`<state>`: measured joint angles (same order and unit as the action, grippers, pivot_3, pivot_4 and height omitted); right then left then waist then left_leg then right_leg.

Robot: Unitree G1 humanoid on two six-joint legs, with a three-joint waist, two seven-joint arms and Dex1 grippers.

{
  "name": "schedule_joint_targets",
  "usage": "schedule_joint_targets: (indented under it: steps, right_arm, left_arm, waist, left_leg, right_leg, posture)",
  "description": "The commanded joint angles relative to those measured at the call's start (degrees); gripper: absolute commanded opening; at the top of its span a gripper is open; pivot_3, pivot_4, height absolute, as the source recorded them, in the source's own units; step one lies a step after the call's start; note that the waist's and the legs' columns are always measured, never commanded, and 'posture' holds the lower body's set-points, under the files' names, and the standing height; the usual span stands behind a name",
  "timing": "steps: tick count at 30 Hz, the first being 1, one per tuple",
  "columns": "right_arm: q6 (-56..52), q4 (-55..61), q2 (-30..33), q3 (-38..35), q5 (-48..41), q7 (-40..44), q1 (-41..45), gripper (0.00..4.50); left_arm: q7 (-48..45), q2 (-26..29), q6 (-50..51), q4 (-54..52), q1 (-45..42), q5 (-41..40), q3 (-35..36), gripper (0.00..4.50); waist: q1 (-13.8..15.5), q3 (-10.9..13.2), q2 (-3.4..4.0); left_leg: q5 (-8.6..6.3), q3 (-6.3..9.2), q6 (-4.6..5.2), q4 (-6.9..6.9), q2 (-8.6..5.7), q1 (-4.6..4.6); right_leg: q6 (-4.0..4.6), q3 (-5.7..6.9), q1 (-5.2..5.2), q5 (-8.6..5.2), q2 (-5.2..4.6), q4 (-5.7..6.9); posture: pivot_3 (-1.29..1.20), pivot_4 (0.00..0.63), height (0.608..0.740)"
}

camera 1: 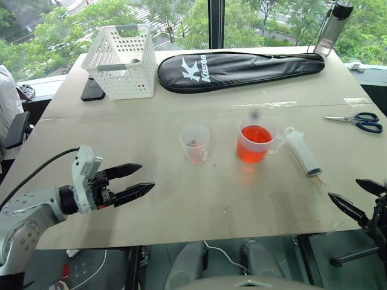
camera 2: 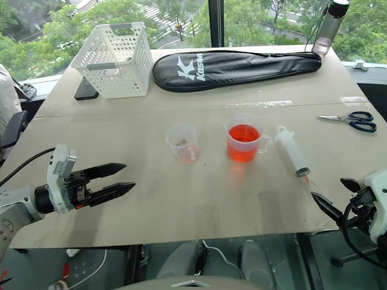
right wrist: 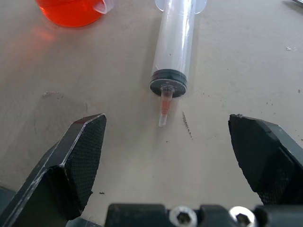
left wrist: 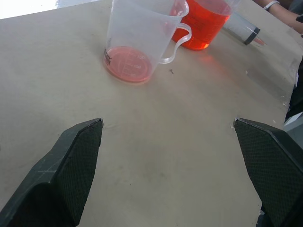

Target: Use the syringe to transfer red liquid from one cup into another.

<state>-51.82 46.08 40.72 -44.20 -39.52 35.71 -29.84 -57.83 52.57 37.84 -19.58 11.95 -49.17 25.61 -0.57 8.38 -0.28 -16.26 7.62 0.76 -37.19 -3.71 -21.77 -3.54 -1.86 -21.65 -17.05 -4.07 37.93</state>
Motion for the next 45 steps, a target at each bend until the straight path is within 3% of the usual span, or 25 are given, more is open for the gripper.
schedule_joint_targets:
  steps: [1, 4, 11, 13, 20, 23, 31, 36, 45]
  right_arm:
    - [0.3, -0.6, 0.3, 0.4, -0.7, -1.4, 2.5, 4.46]
    - [-2.8, -1.2, 1.7, 2.2, -2.5, -4.2, 7.5, 4.46]
    - [-16.4, -2.4, 9.1, 4.3, -9.0, -9.3, 19.1, 4.46]
    - [-22.7, -5.1, 9.9, 7.0, -13.2, -12.0, 27.1, 4.46]
    - [-40.3, -21.9, 9.0, 22.0, -8.3, -20.6, 51.3, 4.46]
    - [-40.7, -30.4, 11.0, 29.7, -7.6, -20.6, 59.0, 4.46]
    - [-40.7, -46.4, 9.6, 41.4, -4.8, -18.7, 72.9, 4.46]
    - [-40.7, -51.7, 8.1, 46.6, -1.2, -16.3, 76.8, 4.46]
    - [-38.4, -59.3, 6.9, 52.2, 4.6, -11.3, 80.9, 4.46]
  left_arm:
    - [-0.6, 0.7, 0.5, -0.8, -3.0, -2.0, 1.4, 4.50]
    - [1.5, 0.9, 4.9, -3.3, -8.0, -6.3, 0.2, 4.50]
    - [3.8, 0.2, 7.2, -10.0, -15.6, -7.6, -5.7, 4.50]
    - [4.3, -0.6, 6.7, -13.2, -18.6, -6.9, -9.7, 4.50]
    - [7.1, -3.7, 6.6, -17.1, -25.0, -5.7, -17.3, 4.50]
    - [6.5, -3.6, 5.7, -16.8, -24.1, -4.4, -17.7, 4.50]
    - [6.0, -3.7, 4.6, -18.4, -20.2, -5.8, -15.0, 4.50]
    - [4.3, -4.4, 1.7, -19.4, -17.2, -6.5, -11.8, 4.50]
    - [-1.3, -4.7, -7.3, -19.6, -8.2, 0.1, -10.1, 4.50]
  waist:
    - [0.0, 0.0, -0.01]
    - [0.0, 0.1, -0.12]
    - [-0.2, 0.1, -0.13]
    - [-0.3, 0.1, -0.15]
    - [-0.3, 0.1, -0.19]
    - [-0.3, 0.1, -0.18]
    - [-0.2, 0.2, -0.16]
    - [-0.3, 0.2, -0.16]
    - [-0.3, 0.2, -0.12]
  left_leg:
    - [0.00, 0.00, 0.00, 0.00, 0.00, 0.00]
    - [-0.02, 0.03, 0.05, -0.02, 0.00, -0.02]
    - [0.09, -0.01, -0.13, -0.06, -0.01, 0.00]
    - [0.10, -0.05, -0.14, -0.07, -0.01, 0.01]
    - [0.11, -0.08, -0.14, -0.10, -0.02, -0.09]
    - [0.10, -0.06, -0.14, -0.05, -0.02, -0.12]
    - [0.10, -0.07, -0.13, -0.06, -0.01, -0.19]
    - [0.10, -0.09, -0.13, -0.11, -0.03, -0.21]
    - [0.10, -0.09, -0.13, -0.07, -0.02, -0.21]
  right_leg:
    - [0.00, 0.00, 0.00, 0.00, 0.00, 0.00]
    - [0.02, 0.05, 0.00, 0.01, 0.00, 0.02]
    - [0.02, 0.01, 0.01, 0.04, 0.03, 0.05]
    - [0.02, -0.01, 0.01, 0.04, 0.04, 0.05]
    - [0.03, 0.02, -0.07, 0.05, 0.05, 0.06]
    - [0.03, 0.05, -0.09, 0.04, 0.04, 0.03]
    - [0.03, 0.15, -0.17, 0.04, 0.03, 0.02]
    - [0.03, 0.16, -0.17, 0.05, 0.02, 0.03]
    - [0.04, 0.18, -0.22, 0.05, 0.02, 0.03]
  posture:
    - [0.00, 0.150, 0.740]
    - [0.00, 0.150, 0.740]
    - [0.00, 0.150, 0.740]
    - [0.00, 0.150, 0.740]
    - [0.00, 0.150, 0.740]
    - [0.00, 0.150, 0.740]
    - [0.00, 0.150, 0.740]
    - [0.00, 0.150, 0.740]
    - [0.00, 0.150, 0.740]
